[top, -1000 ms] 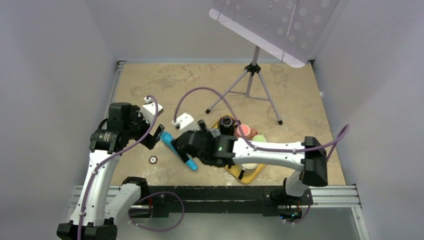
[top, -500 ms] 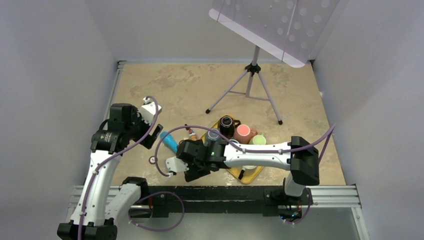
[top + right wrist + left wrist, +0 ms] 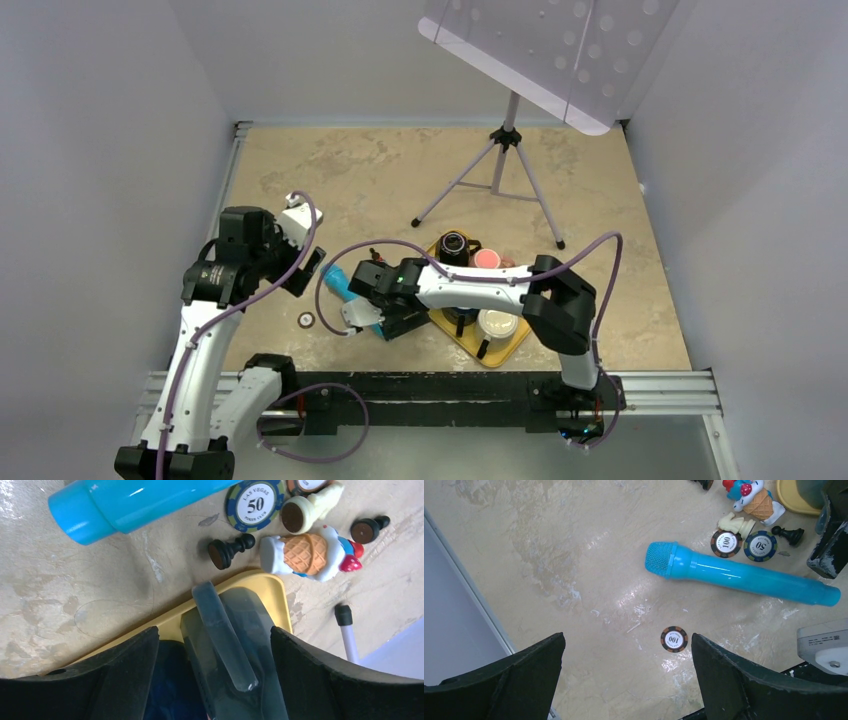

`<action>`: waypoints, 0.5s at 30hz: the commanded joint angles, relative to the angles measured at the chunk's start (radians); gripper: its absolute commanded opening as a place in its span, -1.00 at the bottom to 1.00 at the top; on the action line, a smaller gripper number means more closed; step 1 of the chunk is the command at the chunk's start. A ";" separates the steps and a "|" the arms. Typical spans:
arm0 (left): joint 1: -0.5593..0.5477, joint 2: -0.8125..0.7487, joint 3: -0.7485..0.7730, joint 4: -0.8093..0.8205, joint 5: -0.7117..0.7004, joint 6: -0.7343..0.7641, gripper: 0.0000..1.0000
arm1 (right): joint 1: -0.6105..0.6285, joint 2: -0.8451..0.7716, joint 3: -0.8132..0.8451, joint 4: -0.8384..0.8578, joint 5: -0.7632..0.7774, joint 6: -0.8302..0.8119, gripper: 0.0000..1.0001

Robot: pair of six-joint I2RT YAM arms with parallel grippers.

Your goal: Turn the mug right side up

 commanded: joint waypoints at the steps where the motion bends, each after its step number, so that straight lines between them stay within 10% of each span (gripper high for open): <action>1: 0.006 -0.003 0.001 0.030 0.017 -0.017 1.00 | -0.007 0.028 0.040 -0.035 0.009 -0.044 0.61; 6: 0.007 0.008 0.007 0.030 0.018 -0.020 1.00 | -0.017 0.051 0.043 -0.012 0.044 -0.060 0.41; 13: 0.006 0.005 0.016 0.022 0.037 -0.028 1.00 | -0.019 0.075 0.076 0.012 0.105 -0.060 -0.99; 15: 0.006 0.006 0.022 0.013 0.049 -0.027 1.00 | -0.017 0.070 0.096 0.003 0.137 -0.057 -1.00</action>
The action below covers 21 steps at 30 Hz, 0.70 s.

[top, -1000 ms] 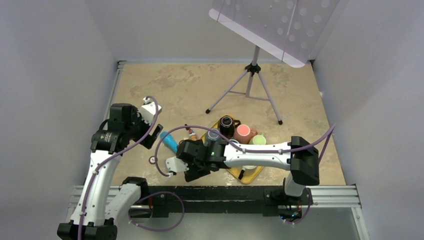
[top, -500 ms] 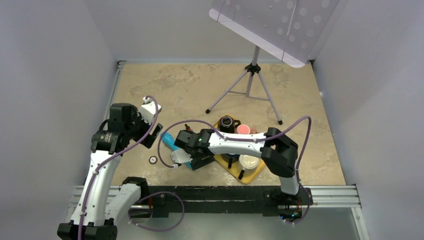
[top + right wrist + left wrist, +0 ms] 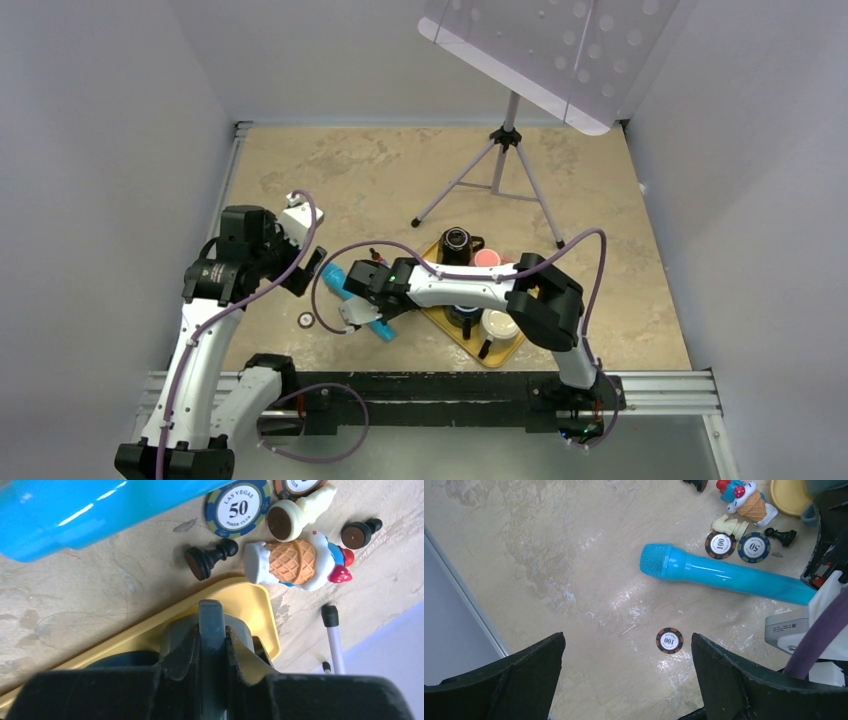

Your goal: Turn the mug right side up

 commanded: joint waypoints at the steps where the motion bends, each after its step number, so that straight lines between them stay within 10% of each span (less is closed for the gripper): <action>1: 0.007 -0.003 0.026 0.001 0.043 -0.020 1.00 | -0.004 -0.017 0.063 -0.004 0.078 -0.004 -1.00; 10: 0.007 0.002 0.147 -0.068 0.165 -0.065 1.00 | -0.005 -0.273 0.053 0.291 0.152 0.046 -1.00; 21: 0.007 -0.011 0.457 -0.131 0.724 -0.133 0.93 | -0.067 -0.782 -0.261 0.983 -0.162 0.537 -1.00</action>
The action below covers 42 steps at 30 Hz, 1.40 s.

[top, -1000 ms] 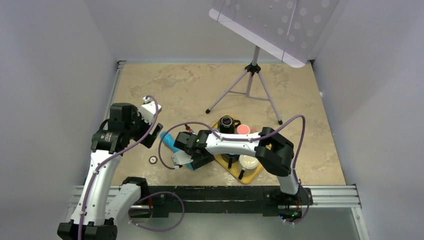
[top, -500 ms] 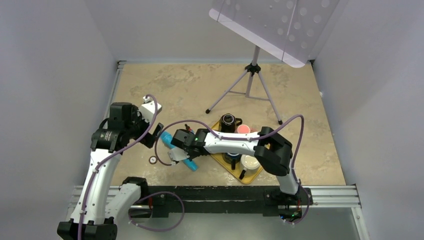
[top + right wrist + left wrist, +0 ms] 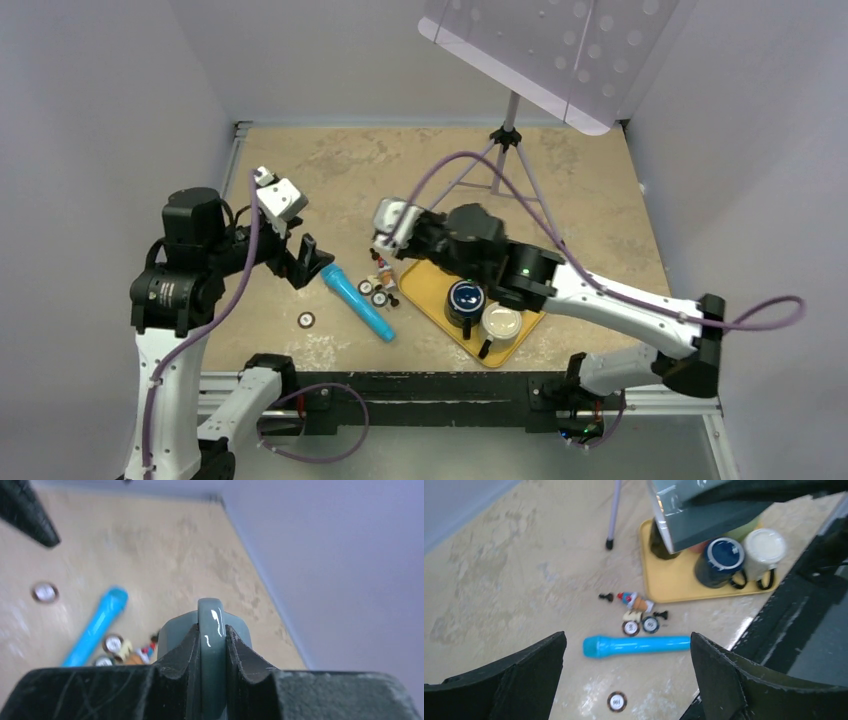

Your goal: Turn the mug right side up

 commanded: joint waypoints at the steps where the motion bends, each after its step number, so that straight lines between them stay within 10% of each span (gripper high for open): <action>1: 0.001 0.002 0.122 -0.004 0.357 -0.063 0.92 | -0.036 -0.201 -0.140 0.473 -0.157 0.328 -1.00; 12: -0.020 0.019 0.095 0.323 0.565 -0.354 0.82 | -0.037 -0.228 -0.192 0.737 -0.402 0.643 -1.00; 20: -0.060 0.046 0.055 0.181 0.572 -0.272 0.34 | -0.037 -0.180 -0.157 0.793 -0.430 0.670 -1.00; 28: -0.060 0.052 0.064 0.061 0.575 -0.177 0.27 | -0.043 -0.172 -0.146 0.790 -0.392 0.648 -1.00; 35: -0.060 0.056 0.013 0.184 0.696 -0.317 -1.00 | -0.049 -0.133 -0.136 0.821 -0.416 0.674 -1.00; 39: -0.060 0.037 0.025 0.155 0.529 -0.292 -1.00 | -0.089 -0.094 -0.100 0.718 -0.429 0.716 -1.00; 42: -0.059 0.090 0.077 0.042 0.183 -0.175 -1.00 | -0.118 -0.067 -0.079 0.579 -0.295 0.737 0.24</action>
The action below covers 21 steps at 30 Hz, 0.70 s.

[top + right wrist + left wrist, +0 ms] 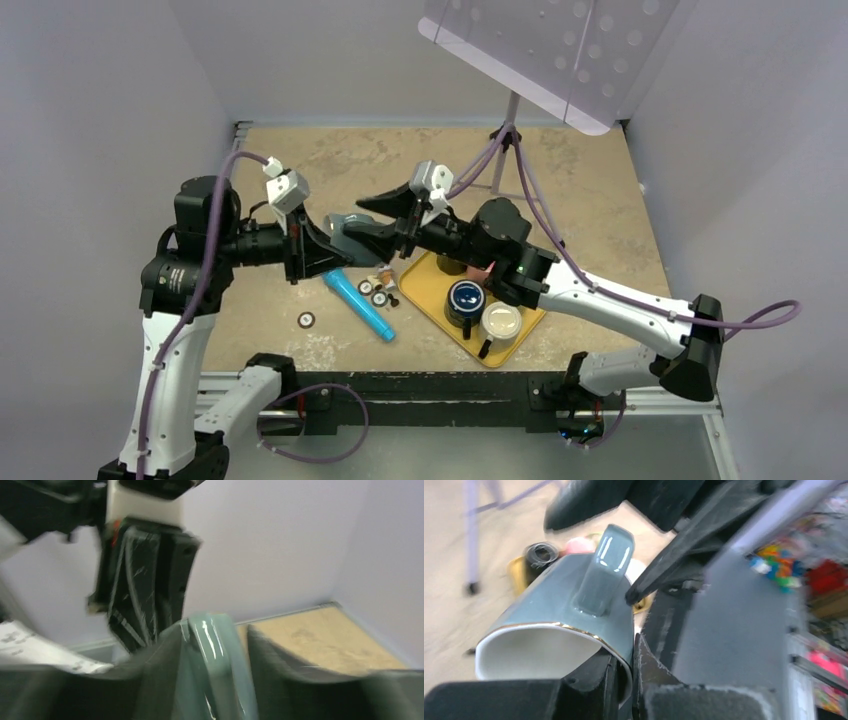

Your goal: Turn the mug right side up

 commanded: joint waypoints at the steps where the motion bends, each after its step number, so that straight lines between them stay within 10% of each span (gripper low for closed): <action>1: -0.005 0.063 0.060 -0.095 -0.549 0.198 -1.00 | -0.033 0.045 0.092 -0.079 0.261 0.065 0.59; 3: 0.005 0.106 0.046 -0.105 -0.743 0.292 -1.00 | -0.035 0.048 0.070 -0.131 0.338 0.027 0.91; 9: 0.074 0.237 -0.091 0.058 -1.238 0.558 -1.00 | -0.035 0.064 0.050 -0.340 0.424 -0.140 0.97; 21: 0.309 0.715 0.082 -0.055 -1.197 0.709 -1.00 | -0.047 0.161 0.100 -0.548 0.469 -0.203 0.97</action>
